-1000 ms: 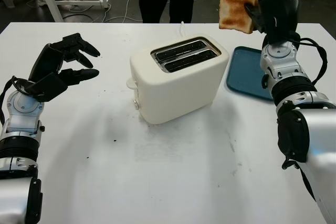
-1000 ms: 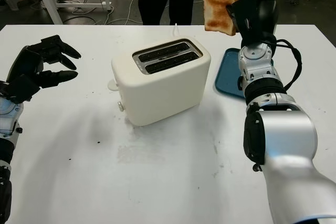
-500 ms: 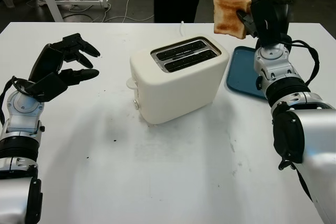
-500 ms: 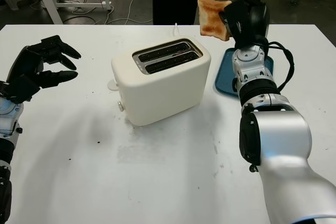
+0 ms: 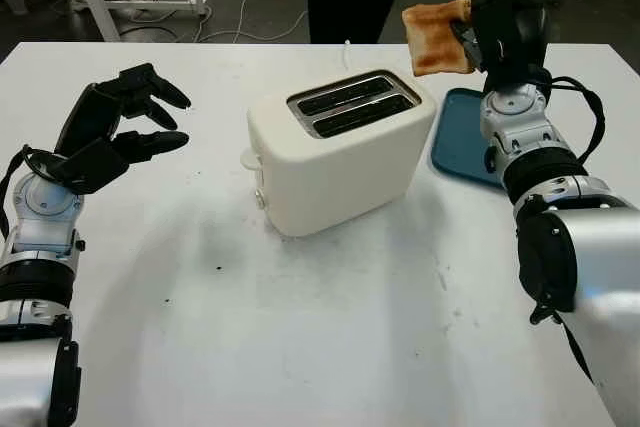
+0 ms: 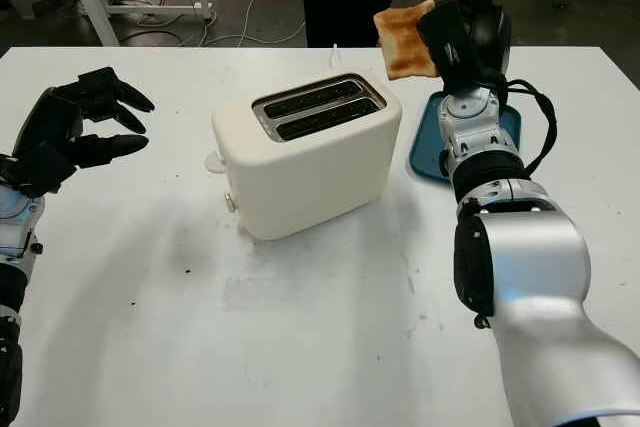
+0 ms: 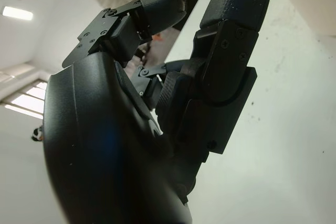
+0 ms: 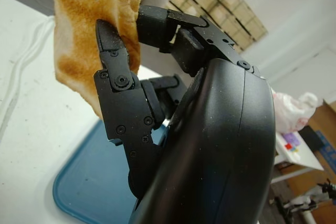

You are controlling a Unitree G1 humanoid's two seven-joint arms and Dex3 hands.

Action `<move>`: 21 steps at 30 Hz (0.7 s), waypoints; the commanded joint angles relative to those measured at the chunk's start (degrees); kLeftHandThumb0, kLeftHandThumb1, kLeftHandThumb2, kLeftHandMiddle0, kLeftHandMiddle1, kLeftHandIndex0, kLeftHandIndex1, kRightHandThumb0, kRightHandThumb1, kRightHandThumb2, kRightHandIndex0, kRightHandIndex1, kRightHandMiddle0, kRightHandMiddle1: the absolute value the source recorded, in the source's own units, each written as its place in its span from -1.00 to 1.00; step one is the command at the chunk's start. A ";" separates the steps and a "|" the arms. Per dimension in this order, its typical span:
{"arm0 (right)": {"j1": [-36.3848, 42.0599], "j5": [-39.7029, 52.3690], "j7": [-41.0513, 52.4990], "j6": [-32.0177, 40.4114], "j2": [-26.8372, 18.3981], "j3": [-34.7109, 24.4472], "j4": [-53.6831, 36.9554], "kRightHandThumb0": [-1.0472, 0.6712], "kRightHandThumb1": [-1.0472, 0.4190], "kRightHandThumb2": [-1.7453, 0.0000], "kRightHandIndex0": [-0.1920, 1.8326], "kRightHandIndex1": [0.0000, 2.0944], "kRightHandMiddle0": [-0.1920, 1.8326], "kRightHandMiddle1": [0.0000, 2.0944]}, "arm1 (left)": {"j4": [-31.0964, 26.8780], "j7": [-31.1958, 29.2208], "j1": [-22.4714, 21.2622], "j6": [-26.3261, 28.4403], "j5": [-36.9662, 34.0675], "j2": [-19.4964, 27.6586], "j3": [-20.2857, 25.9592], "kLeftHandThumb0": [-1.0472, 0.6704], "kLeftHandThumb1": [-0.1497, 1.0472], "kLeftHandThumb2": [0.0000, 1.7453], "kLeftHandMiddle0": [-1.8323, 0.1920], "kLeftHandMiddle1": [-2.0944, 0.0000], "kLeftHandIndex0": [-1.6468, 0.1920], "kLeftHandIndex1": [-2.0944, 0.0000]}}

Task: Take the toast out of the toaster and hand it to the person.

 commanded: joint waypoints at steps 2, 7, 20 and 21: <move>-1.01 0.63 -0.14 0.43 -0.01 -0.58 0.50 -0.14 -0.83 0.93 -0.08 0.67 -0.09 0.62 | -0.35 -0.06 0.37 -0.09 -0.52 0.10 0.00 -1.00 0.79 -0.99 0.20 -0.21 0.23 -0.11; -0.90 -0.46 -0.22 0.32 -0.24 0.22 0.52 -0.14 -0.83 0.91 -0.01 0.67 -0.08 0.66 | -0.24 0.04 0.36 -0.21 -0.36 0.15 -0.04 -1.00 0.79 -0.98 0.20 -0.21 0.23 -0.11; -0.94 -0.47 -0.69 -0.36 0.20 -0.25 0.38 -0.13 -0.83 0.89 0.07 0.67 -0.04 0.67 | -0.15 -0.02 0.46 -0.31 -0.59 0.07 0.09 -1.00 0.79 -0.98 0.20 -0.21 0.23 -0.11; -0.97 -0.12 -0.55 -0.36 0.26 -0.54 0.38 -0.13 -0.83 0.88 0.07 0.67 -0.05 0.67 | -0.12 -0.12 0.46 -0.37 -0.69 0.06 0.11 -1.00 0.79 -0.98 0.20 -0.21 0.23 -0.11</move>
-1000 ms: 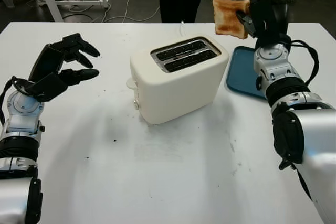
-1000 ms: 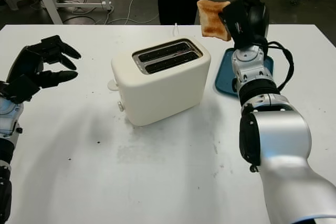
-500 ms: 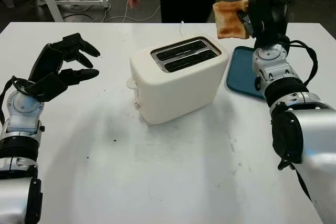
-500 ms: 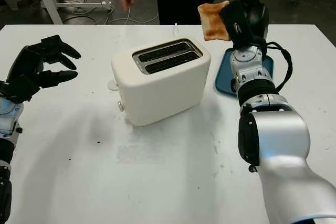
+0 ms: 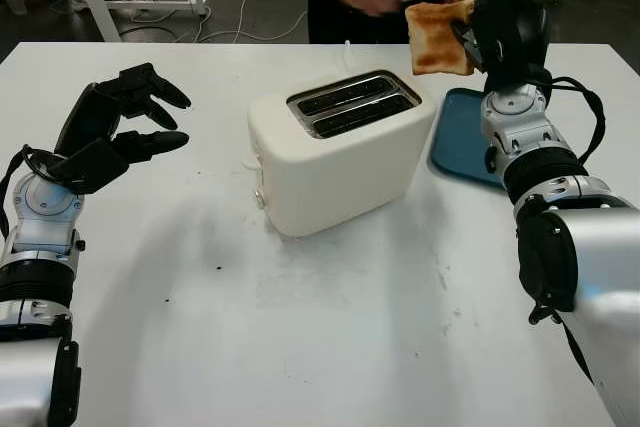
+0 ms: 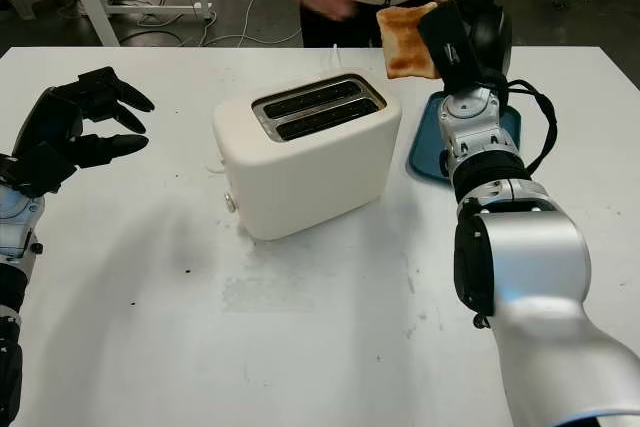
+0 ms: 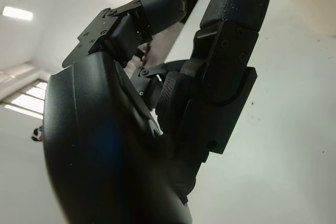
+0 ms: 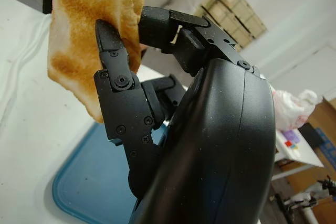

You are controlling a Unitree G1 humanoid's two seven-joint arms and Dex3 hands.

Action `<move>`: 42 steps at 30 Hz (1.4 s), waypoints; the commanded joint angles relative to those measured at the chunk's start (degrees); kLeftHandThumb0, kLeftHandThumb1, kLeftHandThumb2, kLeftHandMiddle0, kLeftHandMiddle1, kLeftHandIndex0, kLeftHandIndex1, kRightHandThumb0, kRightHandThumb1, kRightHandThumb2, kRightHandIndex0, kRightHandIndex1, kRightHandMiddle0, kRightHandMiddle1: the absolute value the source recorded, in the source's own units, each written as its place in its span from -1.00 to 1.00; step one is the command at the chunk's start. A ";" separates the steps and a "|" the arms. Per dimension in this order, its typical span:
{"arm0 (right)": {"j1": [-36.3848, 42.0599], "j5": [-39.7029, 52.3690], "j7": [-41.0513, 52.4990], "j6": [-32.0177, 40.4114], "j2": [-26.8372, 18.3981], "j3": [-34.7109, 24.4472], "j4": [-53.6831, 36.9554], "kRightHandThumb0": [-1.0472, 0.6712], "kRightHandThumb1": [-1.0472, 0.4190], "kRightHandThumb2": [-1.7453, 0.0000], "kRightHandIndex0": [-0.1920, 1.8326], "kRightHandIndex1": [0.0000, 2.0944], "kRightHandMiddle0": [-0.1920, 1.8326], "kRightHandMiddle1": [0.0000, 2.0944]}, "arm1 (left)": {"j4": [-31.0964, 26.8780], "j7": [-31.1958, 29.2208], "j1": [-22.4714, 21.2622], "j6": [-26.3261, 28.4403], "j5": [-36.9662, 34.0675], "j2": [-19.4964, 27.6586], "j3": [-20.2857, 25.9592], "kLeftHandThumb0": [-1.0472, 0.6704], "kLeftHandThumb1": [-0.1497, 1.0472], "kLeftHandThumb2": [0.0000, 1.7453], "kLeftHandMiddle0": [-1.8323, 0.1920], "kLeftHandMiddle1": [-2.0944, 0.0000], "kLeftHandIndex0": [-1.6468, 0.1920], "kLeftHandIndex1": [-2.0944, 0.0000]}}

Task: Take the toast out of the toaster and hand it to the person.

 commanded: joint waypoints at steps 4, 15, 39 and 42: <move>-0.91 0.66 -0.20 -0.79 0.27 -0.56 0.40 -0.12 -0.83 0.91 0.07 0.67 -0.05 0.67 | -0.15 -0.22 0.46 -0.15 -0.75 0.07 0.11 -1.00 0.79 -0.97 0.19 -0.21 0.23 -0.11; -0.76 0.22 -0.40 -1.11 0.28 -0.09 0.37 -0.14 -0.83 0.90 0.01 0.67 -0.04 0.67 | 0.06 -0.03 0.38 -0.54 -0.64 0.04 0.11 -1.00 0.79 -0.97 0.18 -0.21 0.22 -0.10; -0.83 0.12 -0.46 -2.28 0.15 0.13 0.32 -0.12 -0.82 0.93 0.13 0.67 -0.03 0.67 | -0.54 -0.10 0.30 -0.15 -0.56 0.14 0.02 -1.00 0.79 -0.97 0.19 -0.21 0.23 -0.12; -0.95 0.11 -0.46 -1.91 0.20 0.12 0.37 -0.12 -0.83 0.92 0.14 0.67 -0.02 0.67 | -0.48 -0.07 0.24 -0.11 -0.51 0.14 0.00 -1.00 0.79 -0.97 0.19 -0.22 0.23 -0.12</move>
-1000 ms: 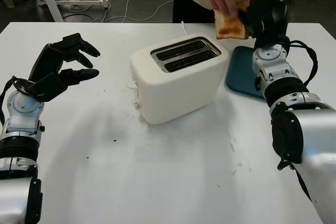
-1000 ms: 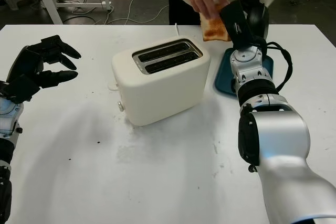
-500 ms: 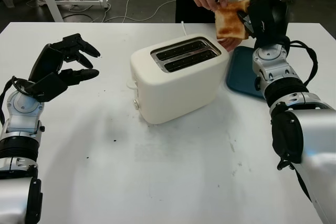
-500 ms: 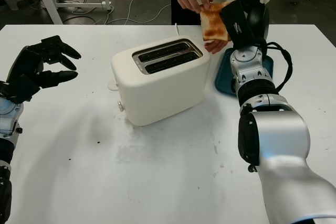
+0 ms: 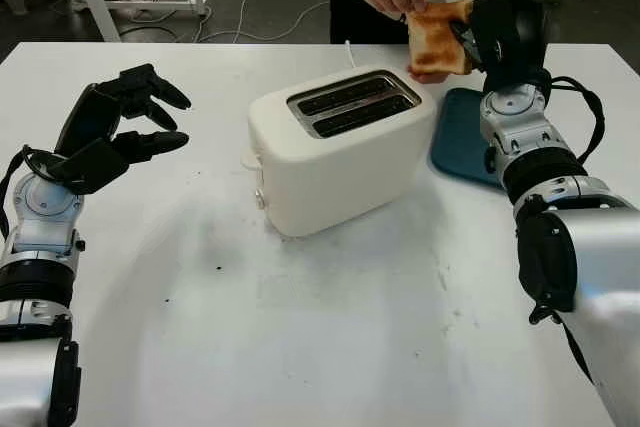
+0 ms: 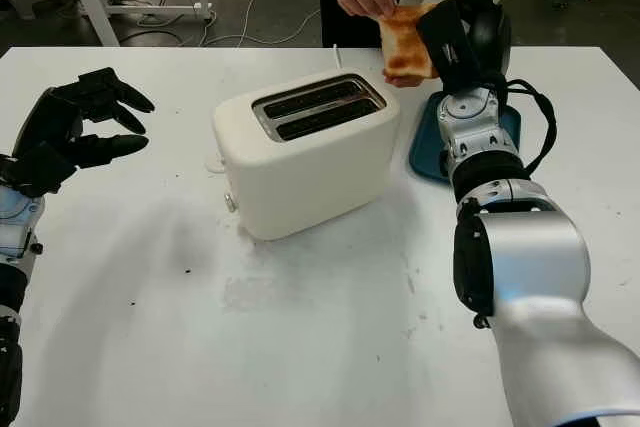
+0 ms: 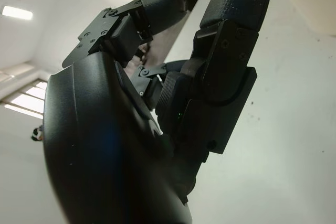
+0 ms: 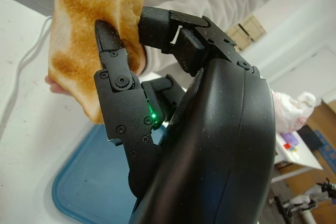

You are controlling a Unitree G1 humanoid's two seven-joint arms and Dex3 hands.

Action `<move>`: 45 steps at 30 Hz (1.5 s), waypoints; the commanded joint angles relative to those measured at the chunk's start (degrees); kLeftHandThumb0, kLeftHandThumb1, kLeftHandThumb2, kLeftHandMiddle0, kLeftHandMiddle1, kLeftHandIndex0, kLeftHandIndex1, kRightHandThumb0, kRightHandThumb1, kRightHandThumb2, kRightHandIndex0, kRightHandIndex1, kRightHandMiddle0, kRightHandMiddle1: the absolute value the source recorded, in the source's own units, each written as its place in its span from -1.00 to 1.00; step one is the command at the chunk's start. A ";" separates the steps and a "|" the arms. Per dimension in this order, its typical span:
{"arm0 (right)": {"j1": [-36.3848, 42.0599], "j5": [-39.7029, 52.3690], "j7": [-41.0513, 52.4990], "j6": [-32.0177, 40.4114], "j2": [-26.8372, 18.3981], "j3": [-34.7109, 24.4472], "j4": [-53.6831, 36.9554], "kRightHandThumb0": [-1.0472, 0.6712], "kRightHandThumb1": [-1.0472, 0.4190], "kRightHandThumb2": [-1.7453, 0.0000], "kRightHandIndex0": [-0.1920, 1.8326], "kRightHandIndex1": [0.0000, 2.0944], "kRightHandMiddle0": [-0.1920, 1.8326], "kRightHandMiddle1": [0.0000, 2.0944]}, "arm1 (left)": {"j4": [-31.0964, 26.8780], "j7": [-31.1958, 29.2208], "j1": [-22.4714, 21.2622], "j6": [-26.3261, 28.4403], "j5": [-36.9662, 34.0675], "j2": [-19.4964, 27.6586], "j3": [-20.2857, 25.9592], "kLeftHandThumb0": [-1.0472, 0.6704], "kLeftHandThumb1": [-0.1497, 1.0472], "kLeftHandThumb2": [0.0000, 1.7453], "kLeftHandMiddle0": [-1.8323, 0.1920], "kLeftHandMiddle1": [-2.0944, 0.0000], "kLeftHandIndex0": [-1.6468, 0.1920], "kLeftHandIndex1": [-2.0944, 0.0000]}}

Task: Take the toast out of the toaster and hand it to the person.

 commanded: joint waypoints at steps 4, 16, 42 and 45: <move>-0.94 0.60 -0.03 -1.33 0.27 -0.46 0.34 -0.11 -0.83 0.93 0.14 0.67 -0.04 0.67 | -0.60 -0.34 0.20 0.01 -0.77 0.11 0.04 -1.00 0.79 -0.97 0.20 -0.22 0.23 -0.12; -1.10 2.53 4.49 0.82 0.26 -1.93 0.49 -0.46 -0.80 0.99 0.10 0.11 0.12 -0.31 | -0.48 -0.17 0.34 0.02 -0.62 0.19 0.06 -1.00 0.79 -0.98 0.20 -0.22 0.23 -0.11; 4.68 4.44 21.03 -5.15 -5.96 -1.75 -1.77 -0.96 -0.73 0.99 -0.81 -1.00 -0.81 -1.00 | -0.64 0.08 0.61 -0.32 -0.63 0.20 0.22 -1.00 0.79 -0.96 0.19 -0.21 0.22 -0.11; 8.30 7.53 24.60 -11.00 -6.28 -3.92 -3.93 -0.87 -0.75 0.99 -0.81 -1.00 -0.81 -1.00 | -0.56 -0.18 0.70 -0.15 -0.93 0.18 0.33 -1.00 0.79 -0.97 0.20 -0.21 0.23 -0.11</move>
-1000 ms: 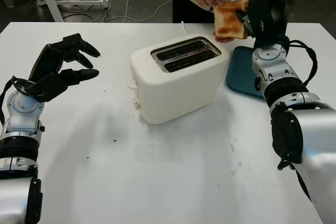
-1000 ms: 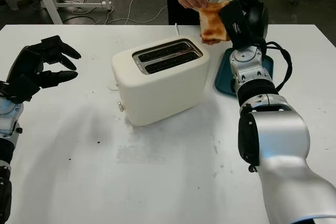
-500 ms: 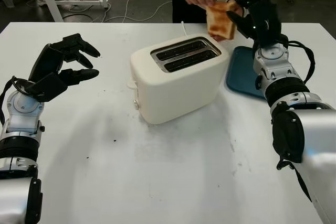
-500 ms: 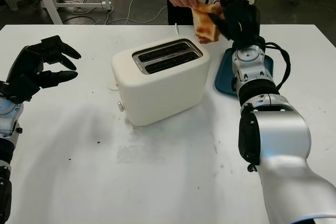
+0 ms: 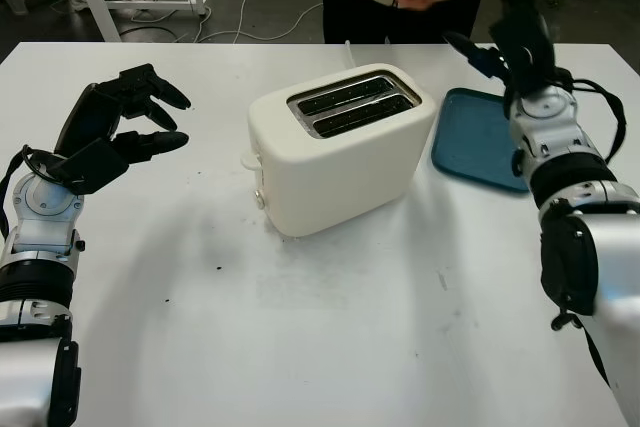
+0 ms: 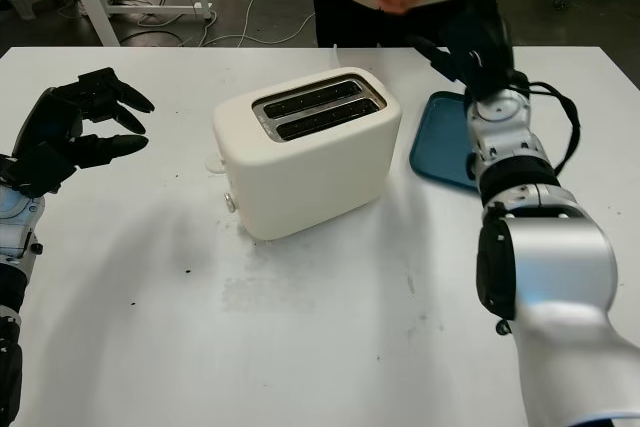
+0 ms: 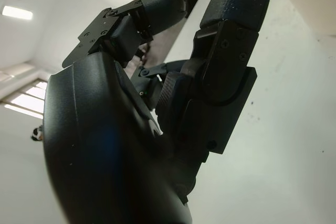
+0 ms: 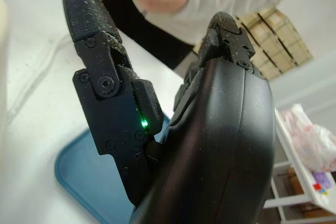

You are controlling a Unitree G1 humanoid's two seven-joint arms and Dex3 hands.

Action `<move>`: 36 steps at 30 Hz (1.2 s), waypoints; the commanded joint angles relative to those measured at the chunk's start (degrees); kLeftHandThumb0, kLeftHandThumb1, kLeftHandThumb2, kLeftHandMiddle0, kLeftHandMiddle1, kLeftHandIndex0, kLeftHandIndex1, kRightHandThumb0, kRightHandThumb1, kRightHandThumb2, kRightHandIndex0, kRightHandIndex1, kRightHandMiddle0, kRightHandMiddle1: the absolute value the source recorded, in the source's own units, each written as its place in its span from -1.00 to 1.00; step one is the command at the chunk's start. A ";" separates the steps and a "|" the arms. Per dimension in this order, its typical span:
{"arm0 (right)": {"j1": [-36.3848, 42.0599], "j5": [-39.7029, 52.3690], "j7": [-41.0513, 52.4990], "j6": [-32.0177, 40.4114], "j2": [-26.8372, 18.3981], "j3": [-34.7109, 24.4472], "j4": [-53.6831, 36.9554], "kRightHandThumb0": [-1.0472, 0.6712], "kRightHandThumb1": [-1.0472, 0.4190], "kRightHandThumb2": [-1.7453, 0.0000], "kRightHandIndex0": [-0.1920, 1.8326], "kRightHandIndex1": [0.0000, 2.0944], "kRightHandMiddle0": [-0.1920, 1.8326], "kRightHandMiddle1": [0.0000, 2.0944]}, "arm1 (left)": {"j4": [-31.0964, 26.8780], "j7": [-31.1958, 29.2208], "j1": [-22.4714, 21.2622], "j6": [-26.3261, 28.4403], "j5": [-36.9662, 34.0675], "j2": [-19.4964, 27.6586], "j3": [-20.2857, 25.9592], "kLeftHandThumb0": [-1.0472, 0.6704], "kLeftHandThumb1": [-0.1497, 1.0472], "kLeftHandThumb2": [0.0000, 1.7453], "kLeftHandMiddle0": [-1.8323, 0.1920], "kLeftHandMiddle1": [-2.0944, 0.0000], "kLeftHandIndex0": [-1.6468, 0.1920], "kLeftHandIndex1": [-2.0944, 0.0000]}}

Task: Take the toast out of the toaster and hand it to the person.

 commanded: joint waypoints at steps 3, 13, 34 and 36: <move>6.31 8.69 7.37 -9.05 1.40 -5.85 -4.85 -0.74 -0.66 1.00 -0.81 -1.00 -0.81 -1.00 | -0.44 -0.50 0.86 -0.26 -1.62 -0.11 0.58 -1.00 0.79 -0.97 0.19 -0.21 0.22 -0.11; 34.55 14.71 12.22 -3.64 8.77 -3.99 -43.63 -0.40 -0.68 0.99 -0.45 -0.81 -0.43 -0.85 | -6.42 -0.57 7.04 1.24 -6.88 -3.30 2.42 -1.00 0.74 -1.00 0.11 -0.09 0.11 0.03; 67.13 13.93 10.92 17.29 16.71 8.76 -86.35 -0.43 -0.73 0.99 -0.52 -0.78 -0.47 -0.94 | -21.83 9.17 22.38 7.52 -8.14 -16.41 2.75 -1.00 0.67 -1.00 0.32 -0.23 0.33 -0.14; 67.32 13.44 10.46 17.06 17.07 9.03 -86.04 -0.43 -0.74 0.99 -0.52 -0.78 -0.47 -0.95 | -21.28 9.02 22.76 7.50 -7.90 -17.58 2.25 -1.00 0.61 -1.00 0.29 -0.22 0.29 -0.13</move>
